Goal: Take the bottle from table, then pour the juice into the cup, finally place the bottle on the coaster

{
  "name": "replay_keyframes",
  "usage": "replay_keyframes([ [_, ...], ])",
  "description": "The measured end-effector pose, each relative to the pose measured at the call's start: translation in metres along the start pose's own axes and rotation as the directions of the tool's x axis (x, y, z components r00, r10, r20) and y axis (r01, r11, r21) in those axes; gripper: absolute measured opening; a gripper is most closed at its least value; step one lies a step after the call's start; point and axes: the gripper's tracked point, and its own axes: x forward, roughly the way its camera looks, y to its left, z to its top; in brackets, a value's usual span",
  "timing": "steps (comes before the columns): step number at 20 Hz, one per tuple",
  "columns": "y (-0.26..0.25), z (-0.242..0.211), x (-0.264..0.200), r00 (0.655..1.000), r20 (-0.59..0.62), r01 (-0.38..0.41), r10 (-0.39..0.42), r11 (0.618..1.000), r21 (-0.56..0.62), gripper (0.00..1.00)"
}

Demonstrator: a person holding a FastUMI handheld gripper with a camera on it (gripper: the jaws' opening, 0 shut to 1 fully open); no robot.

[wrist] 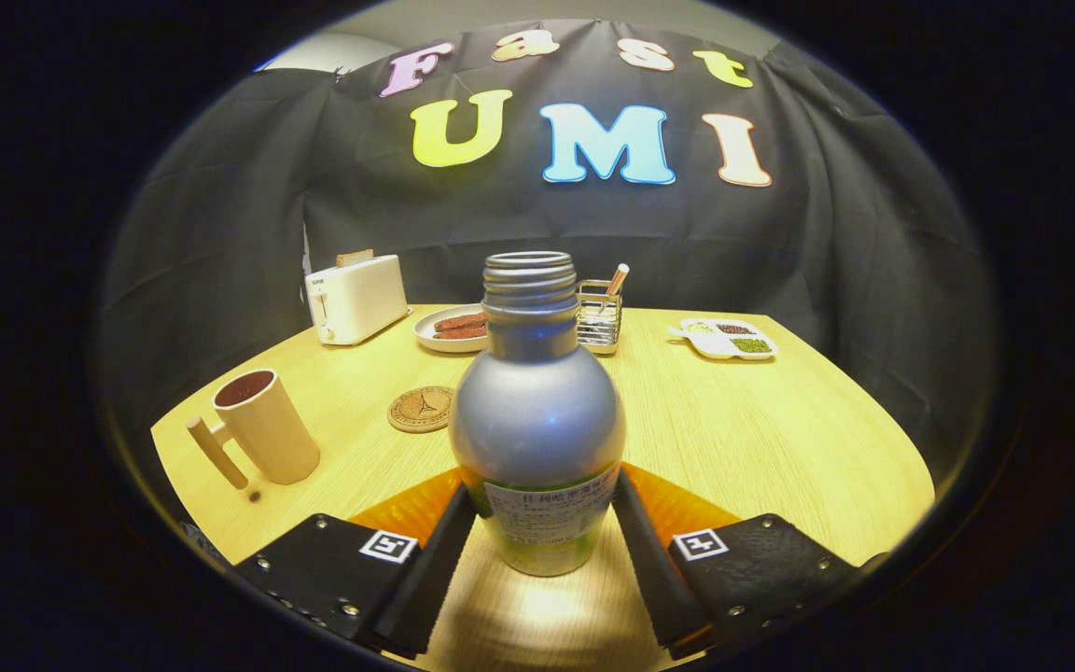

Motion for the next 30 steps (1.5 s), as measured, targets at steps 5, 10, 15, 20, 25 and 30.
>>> replay_keyframes([
  [5, -0.002, 0.001, 0.004, 0.999, -0.034, 0.04, -0.04, 0.999, -0.001, 0.76],
  [10, 0.007, 0.009, -0.001, 0.996, -0.081, 0.032, -0.034, 0.999, -0.026, 0.76],
  [15, 0.014, 0.028, -0.007, 0.996, -0.081, 0.027, -0.037, 0.993, -0.119, 0.75],
  [20, 0.023, 0.05, -0.015, 0.996, -0.066, 0.034, -0.051, 0.971, -0.235, 0.75],
  [25, 0.044, 0.058, -0.016, 0.998, -0.062, 0.001, -0.024, 0.936, -0.353, 0.76],
  [30, 0.067, 0.063, -0.013, 0.997, -0.071, -0.017, -0.015, 0.905, -0.425, 0.76],
])
